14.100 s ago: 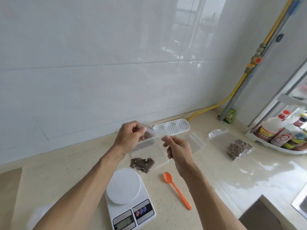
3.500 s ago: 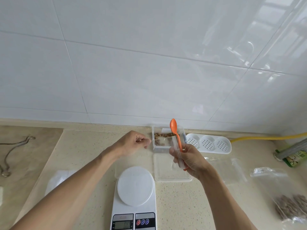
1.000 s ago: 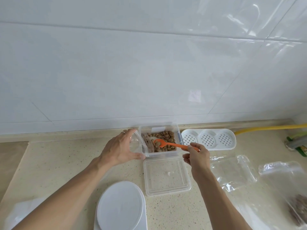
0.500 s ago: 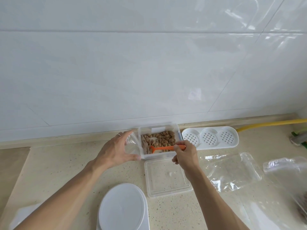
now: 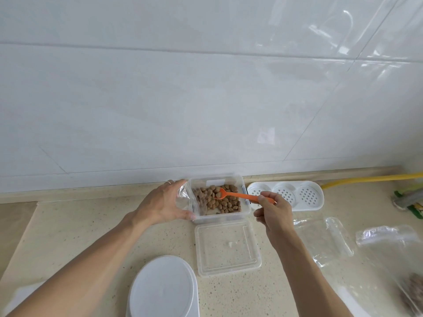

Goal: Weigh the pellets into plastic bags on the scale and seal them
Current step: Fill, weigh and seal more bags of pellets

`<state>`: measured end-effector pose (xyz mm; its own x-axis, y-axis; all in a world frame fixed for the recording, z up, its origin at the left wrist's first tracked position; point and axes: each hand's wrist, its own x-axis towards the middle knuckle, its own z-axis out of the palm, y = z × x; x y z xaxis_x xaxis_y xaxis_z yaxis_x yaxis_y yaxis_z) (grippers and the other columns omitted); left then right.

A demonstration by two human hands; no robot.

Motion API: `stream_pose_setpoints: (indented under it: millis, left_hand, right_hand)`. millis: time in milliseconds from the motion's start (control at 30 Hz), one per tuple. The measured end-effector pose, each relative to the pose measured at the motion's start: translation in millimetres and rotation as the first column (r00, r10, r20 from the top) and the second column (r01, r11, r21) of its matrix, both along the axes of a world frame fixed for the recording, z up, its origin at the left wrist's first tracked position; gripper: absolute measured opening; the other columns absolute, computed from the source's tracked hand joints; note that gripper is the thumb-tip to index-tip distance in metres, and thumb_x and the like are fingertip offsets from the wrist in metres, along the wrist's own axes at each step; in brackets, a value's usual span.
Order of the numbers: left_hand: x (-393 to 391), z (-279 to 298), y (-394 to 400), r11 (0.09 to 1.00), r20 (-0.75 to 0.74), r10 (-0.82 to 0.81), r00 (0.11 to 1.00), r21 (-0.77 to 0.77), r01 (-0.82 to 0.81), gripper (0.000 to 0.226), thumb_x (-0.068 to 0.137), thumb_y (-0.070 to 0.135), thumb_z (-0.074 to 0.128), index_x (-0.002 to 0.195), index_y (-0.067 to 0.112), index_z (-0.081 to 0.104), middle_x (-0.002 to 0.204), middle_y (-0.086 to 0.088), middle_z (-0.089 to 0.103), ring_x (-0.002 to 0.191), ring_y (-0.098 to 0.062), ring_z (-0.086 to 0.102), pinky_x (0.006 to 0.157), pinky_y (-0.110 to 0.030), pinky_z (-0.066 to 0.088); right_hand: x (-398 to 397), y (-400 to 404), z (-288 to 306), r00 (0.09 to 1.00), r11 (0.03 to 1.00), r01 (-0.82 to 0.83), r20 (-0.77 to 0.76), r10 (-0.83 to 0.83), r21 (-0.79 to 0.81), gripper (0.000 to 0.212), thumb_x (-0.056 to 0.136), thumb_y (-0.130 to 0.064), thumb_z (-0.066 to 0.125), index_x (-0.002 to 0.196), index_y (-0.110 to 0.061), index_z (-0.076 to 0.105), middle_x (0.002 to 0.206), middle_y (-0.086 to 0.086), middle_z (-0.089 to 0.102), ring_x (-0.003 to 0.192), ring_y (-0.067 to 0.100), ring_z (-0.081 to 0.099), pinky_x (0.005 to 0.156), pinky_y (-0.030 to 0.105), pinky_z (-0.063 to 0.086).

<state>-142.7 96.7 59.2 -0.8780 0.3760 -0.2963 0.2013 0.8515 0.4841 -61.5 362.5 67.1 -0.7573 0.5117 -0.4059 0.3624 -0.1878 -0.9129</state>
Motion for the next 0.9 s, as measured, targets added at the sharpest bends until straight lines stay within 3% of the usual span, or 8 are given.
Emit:
stream_pose_setpoints:
  millis: [200, 333, 500, 600, 667, 800, 900]
  left_hand:
    - [-3, 2, 5, 1.000, -0.014, -0.029, 0.999, 0.002, 0.029, 0.116, 0.056, 0.068, 0.079, 0.150, 0.026, 0.026, 0.128, 0.001, 0.050, 0.116, -0.017, 0.050, 0.093, -0.031, 0.043]
    - [-6, 4, 3, 0.998, -0.035, -0.008, 0.999, 0.055, 0.010, 0.109, 0.057, 0.065, 0.081, 0.147, 0.025, 0.035, 0.109, 0.003, 0.052, 0.100, -0.015, 0.049, 0.080, -0.025, 0.038]
    - [-11, 5, 3, 0.997, -0.026, -0.031, 0.999, 0.076, 0.033, 0.110, 0.057, 0.063, 0.082, 0.148, 0.025, 0.034, 0.099, 0.006, 0.046, 0.092, -0.012, 0.043, 0.077, -0.024, 0.035]
    - [-12, 5, 4, 0.992, -0.008, -0.040, 0.999, 0.122, 0.041, 0.109, 0.053, 0.063, 0.084, 0.145, 0.026, 0.039, 0.106, 0.007, 0.053, 0.095, -0.011, 0.050, 0.081, -0.026, 0.042]
    - [-13, 8, 6, 0.986, 0.006, -0.045, 0.999, 0.160, 0.044, 0.106, 0.052, 0.059, 0.087, 0.143, 0.027, 0.042, 0.100, 0.007, 0.053, 0.091, -0.010, 0.052, 0.081, -0.027, 0.046]
    - [-18, 10, 12, 0.980, 0.030, -0.053, 0.998, 0.192, 0.046, 0.119, 0.050, 0.057, 0.088, 0.149, 0.029, 0.029, 0.109, 0.010, 0.047, 0.100, -0.008, 0.050, 0.085, -0.025, 0.043]
    - [-18, 11, 17, 0.972, 0.008, -0.060, 0.998, 0.229, 0.057, 0.126, 0.047, 0.061, 0.087, 0.151, 0.031, 0.022, 0.120, 0.009, 0.042, 0.112, -0.010, 0.047, 0.094, -0.028, 0.043]
  right_hand:
    - [-5, -10, 19, 0.989, 0.982, -0.130, -0.051, 0.138, 0.135, 0.008, 0.095, -0.009, 0.058, 0.103, -0.011, 0.060, 0.081, 0.010, 0.073, 0.049, 0.014, 0.058, 0.049, 0.026, 0.047]
    - [-5, -18, 20, 0.979, 0.958, -0.185, -0.048, 0.200, 0.217, 0.008, 0.096, -0.010, 0.057, 0.103, -0.012, 0.060, 0.084, 0.012, 0.072, 0.049, 0.014, 0.058, 0.049, 0.026, 0.048]
    - [-8, -24, 21, 0.954, 0.906, -0.273, -0.033, 0.299, 0.324, 0.007, 0.097, -0.010, 0.056, 0.102, -0.012, 0.061, 0.071, 0.011, 0.063, 0.047, 0.013, 0.058, 0.047, 0.023, 0.049]
    - [-11, -28, 18, 0.942, 0.912, -0.311, -0.043, 0.333, 0.266, 0.008, 0.097, -0.008, 0.056, 0.100, -0.010, 0.063, 0.074, 0.014, 0.065, 0.048, 0.015, 0.058, 0.049, 0.026, 0.050]
    - [-12, -29, 17, 0.939, 0.928, -0.317, -0.070, 0.336, 0.197, 0.008, 0.097, -0.007, 0.056, 0.101, -0.007, 0.063, 0.074, 0.012, 0.065, 0.049, 0.015, 0.057, 0.048, 0.026, 0.048]
    - [-20, -23, 26, 0.937, 0.943, -0.312, -0.124, 0.325, 0.116, 0.007, 0.097, -0.005, 0.057, 0.101, -0.004, 0.063, 0.067, 0.017, 0.058, 0.048, 0.017, 0.052, 0.049, 0.026, 0.044]
    - [-26, -18, 36, 0.938, 0.951, -0.297, -0.159, 0.307, 0.081, 0.006, 0.097, -0.003, 0.056, 0.098, -0.002, 0.062, 0.065, 0.011, 0.059, 0.046, 0.017, 0.049, 0.047, 0.025, 0.041]
